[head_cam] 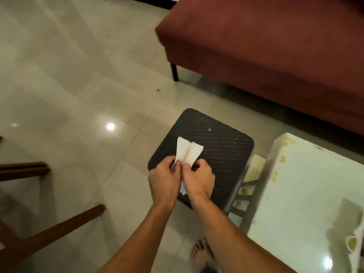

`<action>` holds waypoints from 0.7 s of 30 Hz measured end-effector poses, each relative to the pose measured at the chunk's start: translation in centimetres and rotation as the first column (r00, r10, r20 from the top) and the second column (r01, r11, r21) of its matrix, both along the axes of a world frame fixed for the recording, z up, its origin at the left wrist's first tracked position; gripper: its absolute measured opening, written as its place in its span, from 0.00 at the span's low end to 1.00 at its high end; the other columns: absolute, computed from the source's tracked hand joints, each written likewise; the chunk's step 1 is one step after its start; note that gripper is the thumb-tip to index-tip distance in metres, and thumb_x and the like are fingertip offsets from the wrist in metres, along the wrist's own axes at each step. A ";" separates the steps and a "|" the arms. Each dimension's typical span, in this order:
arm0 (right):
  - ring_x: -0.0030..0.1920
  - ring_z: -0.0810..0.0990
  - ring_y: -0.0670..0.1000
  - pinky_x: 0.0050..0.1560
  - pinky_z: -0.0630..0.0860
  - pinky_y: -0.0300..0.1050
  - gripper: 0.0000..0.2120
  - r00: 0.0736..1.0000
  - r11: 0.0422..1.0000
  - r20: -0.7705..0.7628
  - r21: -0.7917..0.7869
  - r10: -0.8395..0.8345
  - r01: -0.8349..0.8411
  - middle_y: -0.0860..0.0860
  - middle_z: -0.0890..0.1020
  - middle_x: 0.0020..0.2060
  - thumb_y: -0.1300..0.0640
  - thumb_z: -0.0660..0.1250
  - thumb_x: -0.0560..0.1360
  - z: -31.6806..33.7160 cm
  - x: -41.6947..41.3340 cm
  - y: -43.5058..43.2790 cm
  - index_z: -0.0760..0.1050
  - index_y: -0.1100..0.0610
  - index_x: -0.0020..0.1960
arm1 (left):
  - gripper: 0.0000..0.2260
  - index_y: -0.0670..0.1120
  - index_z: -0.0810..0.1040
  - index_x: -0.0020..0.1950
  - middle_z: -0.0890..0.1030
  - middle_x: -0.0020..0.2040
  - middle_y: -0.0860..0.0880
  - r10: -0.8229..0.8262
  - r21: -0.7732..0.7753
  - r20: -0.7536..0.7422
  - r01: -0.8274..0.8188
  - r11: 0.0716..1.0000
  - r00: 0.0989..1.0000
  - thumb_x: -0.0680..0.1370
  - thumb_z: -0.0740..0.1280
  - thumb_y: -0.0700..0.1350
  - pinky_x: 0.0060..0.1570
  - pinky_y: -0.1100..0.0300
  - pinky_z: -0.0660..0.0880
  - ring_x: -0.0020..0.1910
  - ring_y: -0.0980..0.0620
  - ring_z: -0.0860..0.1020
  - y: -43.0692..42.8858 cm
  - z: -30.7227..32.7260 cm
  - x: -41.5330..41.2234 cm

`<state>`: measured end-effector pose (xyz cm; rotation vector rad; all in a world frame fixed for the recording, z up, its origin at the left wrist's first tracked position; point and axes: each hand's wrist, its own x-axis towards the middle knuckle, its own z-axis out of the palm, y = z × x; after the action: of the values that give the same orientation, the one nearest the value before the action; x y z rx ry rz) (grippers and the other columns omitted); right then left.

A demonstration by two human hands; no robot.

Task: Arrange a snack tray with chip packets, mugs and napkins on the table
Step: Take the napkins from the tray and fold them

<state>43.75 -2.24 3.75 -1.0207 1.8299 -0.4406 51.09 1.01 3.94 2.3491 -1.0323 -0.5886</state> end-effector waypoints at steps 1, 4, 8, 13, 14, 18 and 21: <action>0.44 0.84 0.51 0.48 0.82 0.51 0.07 1.000 1.000 -0.017 -0.020 -0.004 0.004 0.46 0.85 0.41 0.47 0.69 0.74 0.4 -1.5 0.2 0.78 0.50 0.47 | 0.09 0.51 0.83 0.57 0.86 0.48 0.52 -0.012 -0.008 -0.018 0.012 1.000 1.000 0.80 0.67 0.50 0.46 0.55 0.81 0.45 0.53 0.83 -0.1 0.5 -1.5; 0.45 0.85 0.51 0.45 0.78 0.44 0.10 0.997 0.994 -0.062 -0.103 -0.044 0.037 0.48 0.87 0.44 0.45 0.70 0.74 1.6 -6.8 0.7 0.79 0.51 0.49 | 0.09 0.51 0.84 0.56 0.87 0.47 0.48 -0.040 -0.019 -0.051 0.039 0.999 0.998 0.79 0.68 0.50 0.47 0.51 0.80 0.46 0.45 0.84 -0.1 1.6 -6.5; 0.44 0.83 0.46 0.43 0.77 0.41 0.06 0.993 0.982 -0.076 -0.175 -0.086 0.072 0.46 0.86 0.45 0.47 0.67 0.77 3.2 -16.5 1.7 0.77 0.49 0.50 | 0.07 0.50 0.85 0.52 0.86 0.40 0.52 -0.137 -0.073 -0.102 0.130 0.989 0.985 0.80 0.67 0.49 0.34 0.64 0.69 0.34 0.59 0.78 0.3 3.2 -16.2; 0.49 0.83 0.46 0.53 0.79 0.39 0.08 0.981 0.960 -0.096 -0.245 -0.166 0.139 0.46 0.85 0.51 0.52 0.67 0.78 5.1 -31.2 4.2 0.81 0.51 0.56 | 0.09 0.48 0.85 0.57 0.87 0.44 0.50 -0.321 -0.158 -0.266 0.287 0.945 0.909 0.81 0.68 0.45 0.35 0.70 0.69 0.34 0.62 0.77 1.6 4.9 -30.4; 0.48 0.83 0.45 0.50 0.78 0.35 0.08 0.975 0.951 -0.101 -0.262 -0.196 0.164 0.47 0.86 0.51 0.54 0.68 0.78 5.5 -34.1 4.8 0.82 0.52 0.56 | 0.08 0.49 0.86 0.55 0.87 0.43 0.51 -0.359 -0.172 -0.280 0.321 0.931 0.890 0.81 0.67 0.46 0.34 0.70 0.69 0.34 0.63 0.76 2.1 5.3 -33.2; 0.45 0.83 0.40 0.45 0.77 0.31 0.10 0.948 0.915 -0.118 -0.319 -0.296 0.246 0.43 0.87 0.48 0.56 0.70 0.78 6.5 -43.3 7.8 0.82 0.51 0.58 | 0.10 0.54 0.84 0.59 0.87 0.45 0.54 -0.480 -0.178 -0.331 0.446 0.877 0.812 0.82 0.65 0.47 0.38 0.64 0.76 0.39 0.58 0.82 4.0 6.1 -42.1; 0.43 0.83 0.37 0.44 0.80 0.34 0.09 0.931 0.892 -0.088 -0.328 -0.356 0.310 0.39 0.86 0.43 0.57 0.71 0.77 6.3 -47.9 9.7 0.82 0.45 0.55 | 0.13 0.56 0.81 0.64 0.87 0.50 0.54 -0.537 -0.143 -0.349 0.523 0.840 0.768 0.83 0.63 0.48 0.44 0.67 0.75 0.45 0.57 0.83 5.2 5.8 -46.8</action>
<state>-4.19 7.47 10.03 -0.9623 2.1242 -0.9068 4.25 6.20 9.70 1.7800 -1.5034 -1.1685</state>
